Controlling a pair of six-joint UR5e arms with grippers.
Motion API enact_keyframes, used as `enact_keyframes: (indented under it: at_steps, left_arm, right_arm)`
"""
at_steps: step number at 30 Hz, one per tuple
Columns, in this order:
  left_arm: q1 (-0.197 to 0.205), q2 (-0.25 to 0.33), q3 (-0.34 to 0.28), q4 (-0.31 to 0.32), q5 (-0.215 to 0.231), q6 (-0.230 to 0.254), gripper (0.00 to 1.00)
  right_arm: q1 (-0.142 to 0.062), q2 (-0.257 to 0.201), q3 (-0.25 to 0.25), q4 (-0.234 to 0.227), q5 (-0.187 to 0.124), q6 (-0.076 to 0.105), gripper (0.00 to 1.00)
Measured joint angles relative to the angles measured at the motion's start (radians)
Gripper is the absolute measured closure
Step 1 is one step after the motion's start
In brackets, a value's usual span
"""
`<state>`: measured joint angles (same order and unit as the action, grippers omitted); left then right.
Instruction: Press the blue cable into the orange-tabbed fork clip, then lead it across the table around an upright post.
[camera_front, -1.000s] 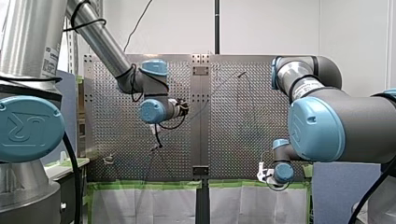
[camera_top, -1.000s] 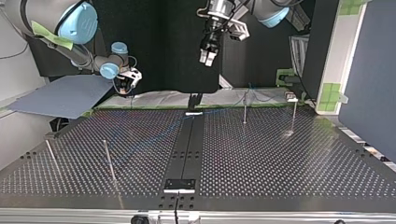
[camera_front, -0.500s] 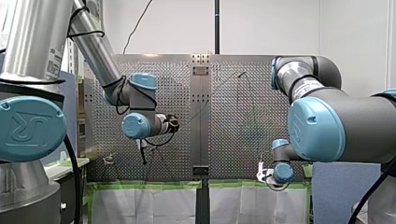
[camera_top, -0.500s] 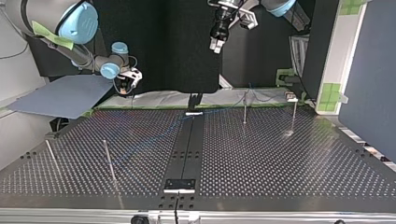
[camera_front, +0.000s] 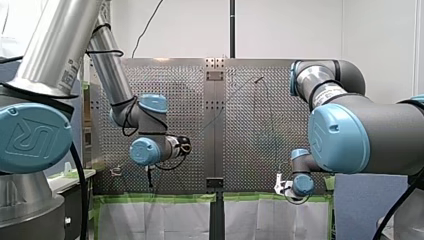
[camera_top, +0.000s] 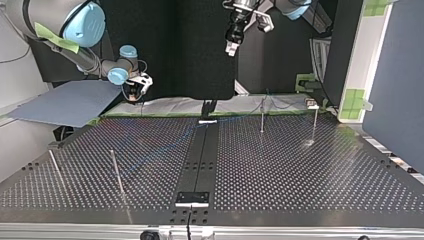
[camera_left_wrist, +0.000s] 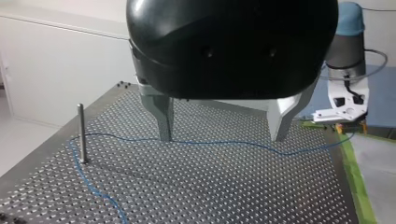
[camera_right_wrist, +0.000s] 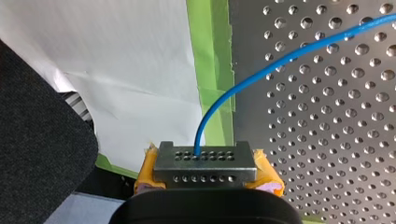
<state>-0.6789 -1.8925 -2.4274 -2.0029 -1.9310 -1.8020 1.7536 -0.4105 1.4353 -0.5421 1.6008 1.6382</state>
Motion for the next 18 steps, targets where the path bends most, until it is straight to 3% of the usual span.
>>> enact_keyframes:
  at_steps: [5,18]
  left_arm:
    - [0.000,-0.037,0.002,0.015,-0.001,0.010,0.00]
    - [0.001,-0.043,0.003,0.016,-0.001,0.012,0.00]
  right_arm:
    - [-0.001,0.000,0.000,0.000,-0.003,0.002,1.00]
    - [-0.001,0.000,0.000,0.000,-0.004,0.002,1.00]
